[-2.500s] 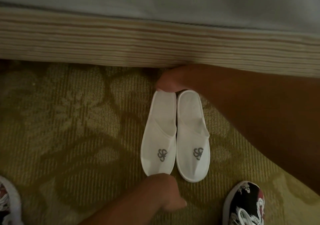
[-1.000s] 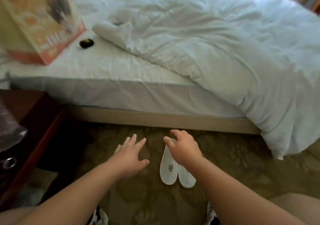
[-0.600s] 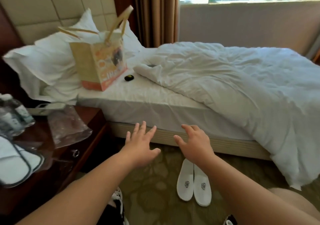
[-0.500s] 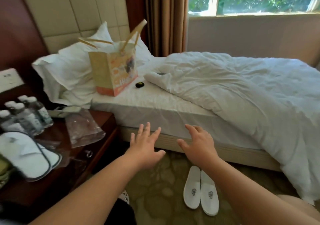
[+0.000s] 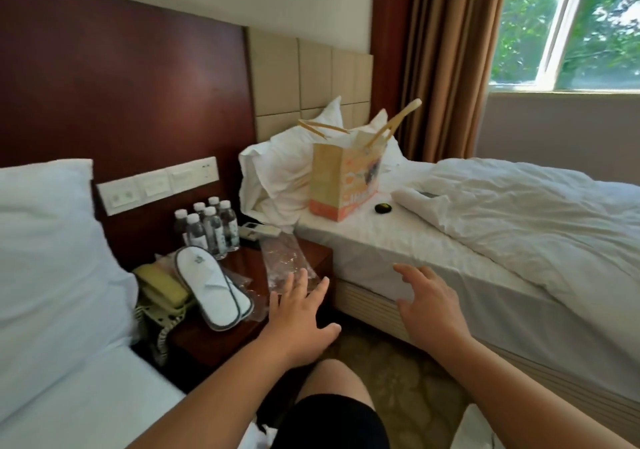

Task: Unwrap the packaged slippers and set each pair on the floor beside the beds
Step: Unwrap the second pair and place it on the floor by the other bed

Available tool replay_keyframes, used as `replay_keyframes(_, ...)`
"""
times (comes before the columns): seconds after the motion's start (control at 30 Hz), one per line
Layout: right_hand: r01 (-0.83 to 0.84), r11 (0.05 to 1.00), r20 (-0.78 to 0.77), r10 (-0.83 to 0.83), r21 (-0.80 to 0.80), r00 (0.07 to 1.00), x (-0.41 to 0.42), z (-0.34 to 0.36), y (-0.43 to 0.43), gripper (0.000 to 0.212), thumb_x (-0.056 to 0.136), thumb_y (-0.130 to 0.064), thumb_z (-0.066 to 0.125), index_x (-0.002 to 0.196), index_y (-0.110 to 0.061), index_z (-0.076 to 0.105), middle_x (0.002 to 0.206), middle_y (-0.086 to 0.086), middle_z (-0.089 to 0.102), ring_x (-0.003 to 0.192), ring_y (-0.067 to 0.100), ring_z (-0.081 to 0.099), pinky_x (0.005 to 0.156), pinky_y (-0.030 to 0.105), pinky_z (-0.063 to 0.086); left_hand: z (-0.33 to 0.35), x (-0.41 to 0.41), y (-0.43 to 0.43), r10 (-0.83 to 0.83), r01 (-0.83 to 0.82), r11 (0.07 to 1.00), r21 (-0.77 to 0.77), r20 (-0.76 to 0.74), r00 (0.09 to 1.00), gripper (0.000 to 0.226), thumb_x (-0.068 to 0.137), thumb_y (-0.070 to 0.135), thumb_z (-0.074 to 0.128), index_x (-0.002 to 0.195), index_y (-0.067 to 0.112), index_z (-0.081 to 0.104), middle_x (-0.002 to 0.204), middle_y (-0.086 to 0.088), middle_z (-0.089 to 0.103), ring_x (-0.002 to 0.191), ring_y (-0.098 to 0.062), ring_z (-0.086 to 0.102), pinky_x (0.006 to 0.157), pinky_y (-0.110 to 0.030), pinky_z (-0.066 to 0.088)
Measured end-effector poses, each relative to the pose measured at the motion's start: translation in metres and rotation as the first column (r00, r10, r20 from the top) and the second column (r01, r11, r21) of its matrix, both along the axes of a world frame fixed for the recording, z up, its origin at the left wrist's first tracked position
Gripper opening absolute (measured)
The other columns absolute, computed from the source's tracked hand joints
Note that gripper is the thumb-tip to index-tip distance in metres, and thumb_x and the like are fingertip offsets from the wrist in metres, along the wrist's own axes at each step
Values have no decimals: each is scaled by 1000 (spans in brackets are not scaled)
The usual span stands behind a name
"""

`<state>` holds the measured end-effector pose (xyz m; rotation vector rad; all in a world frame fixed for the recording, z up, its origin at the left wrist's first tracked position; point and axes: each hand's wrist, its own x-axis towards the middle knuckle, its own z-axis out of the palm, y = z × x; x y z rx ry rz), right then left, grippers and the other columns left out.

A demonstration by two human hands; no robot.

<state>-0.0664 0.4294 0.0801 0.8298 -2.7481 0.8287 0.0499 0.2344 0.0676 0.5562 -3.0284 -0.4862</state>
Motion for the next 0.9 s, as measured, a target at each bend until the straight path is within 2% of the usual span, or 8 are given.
replay_keyframes(0.13,-64,997,-18,63,-40,998,11,5,-37,30,95,-25,60,123,-32,63,90,-16,62,90,11,61,95,40,47,-12,23,-43,107,-107,994,17,3,994,85,91,60,47,158,38,0,166,-2,-18,150,-25,-23,121,-52,-3)
replay_keyframes(0.23,-103,991,-10,102,-84,995,22,7,-64,29,94,-40,61,120,-29,65,70,-20,58,81,11,63,93,43,49,-23,38,-69,186,-185,981,58,-6,983,83,91,59,48,158,38,3,166,-2,-16,151,-25,-21,121,-52,-2)
replay_keyframes(0.3,-125,989,3,126,-84,992,28,5,-82,34,93,-47,60,123,-30,63,68,-18,58,78,9,61,94,42,49,-31,45,-85,245,-243,966,83,-10,970,83,91,59,49,158,37,6,167,-2,-12,152,-25,-17,121,-52,0)
replay_keyframes(0.43,-176,984,60,178,-40,982,34,-6,-114,43,93,-53,56,132,-35,55,81,-19,60,85,4,57,97,40,48,-50,55,-112,383,-370,900,230,-14,924,81,92,56,52,158,32,13,167,-1,-4,153,-24,-11,122,-51,7)
replay_keyframes(0.5,-201,979,80,201,-10,976,33,-17,-128,46,92,-56,54,134,-36,52,86,-20,59,87,3,56,97,38,48,-62,57,-124,481,-430,811,396,-33,876,80,92,50,57,158,28,17,167,-2,3,154,-23,-3,123,-48,15)
replay_keyframes(0.63,-226,974,112,222,30,969,28,-35,-149,47,93,-57,52,135,-39,49,94,-22,56,91,2,51,102,37,43,-86,54,-144,674,-494,532,687,9,739,78,91,34,65,157,21,25,163,-5,23,147,-26,28,113,-41,33)
replay_keyframes(0.77,-249,967,141,240,48,960,20,-50,-163,50,93,-56,52,140,-40,45,109,-21,53,103,4,50,107,37,39,-104,39,-169,788,-537,311,785,102,606,77,93,31,64,157,18,23,160,-9,31,141,-31,38,106,-42,38)
replay_keyframes(0.9,-257,963,178,240,77,954,7,-62,-173,51,94,-56,52,142,-42,41,116,-20,52,111,5,48,111,38,34,-118,17,-195,863,-496,110,862,164,477,74,93,29,64,156,17,26,157,-10,35,137,-34,42,110,-47,40)
